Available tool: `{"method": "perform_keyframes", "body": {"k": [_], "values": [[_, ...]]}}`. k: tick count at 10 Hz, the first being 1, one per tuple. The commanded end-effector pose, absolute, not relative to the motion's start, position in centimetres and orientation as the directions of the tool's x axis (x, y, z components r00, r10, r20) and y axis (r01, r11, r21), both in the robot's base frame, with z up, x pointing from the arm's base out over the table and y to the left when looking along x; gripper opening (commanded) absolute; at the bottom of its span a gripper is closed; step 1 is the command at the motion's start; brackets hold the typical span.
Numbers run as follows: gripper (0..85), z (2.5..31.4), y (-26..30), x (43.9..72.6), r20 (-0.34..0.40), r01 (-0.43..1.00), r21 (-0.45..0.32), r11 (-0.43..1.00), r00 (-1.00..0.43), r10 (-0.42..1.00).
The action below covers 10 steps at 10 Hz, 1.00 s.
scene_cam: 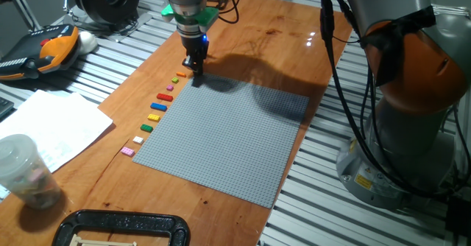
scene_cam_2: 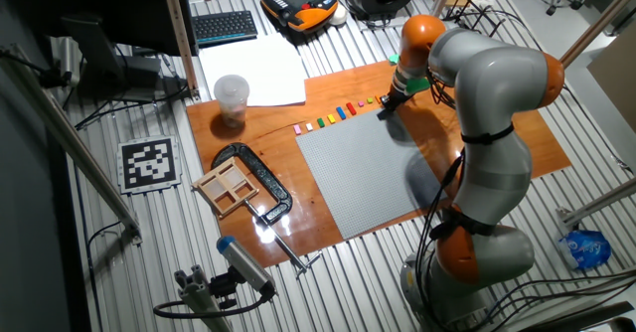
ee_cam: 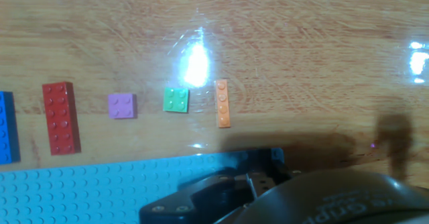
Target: Build with small Lego blocks
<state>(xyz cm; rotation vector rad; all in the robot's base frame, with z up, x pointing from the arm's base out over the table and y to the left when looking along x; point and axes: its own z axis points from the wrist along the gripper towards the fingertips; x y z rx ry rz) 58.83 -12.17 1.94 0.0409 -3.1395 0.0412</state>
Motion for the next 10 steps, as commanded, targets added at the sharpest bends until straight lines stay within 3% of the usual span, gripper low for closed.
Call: {"method": "perform_keyframes", "body": {"k": [1,10], "values": [[34.0,2.2,-12.1,59.0,0.0,-0.025,-0.029,0.999,-1.0,-0.025],[34.0,4.3,-11.4,59.6,0.024,-0.007,-0.034,0.999,-1.0,-0.006]]}}
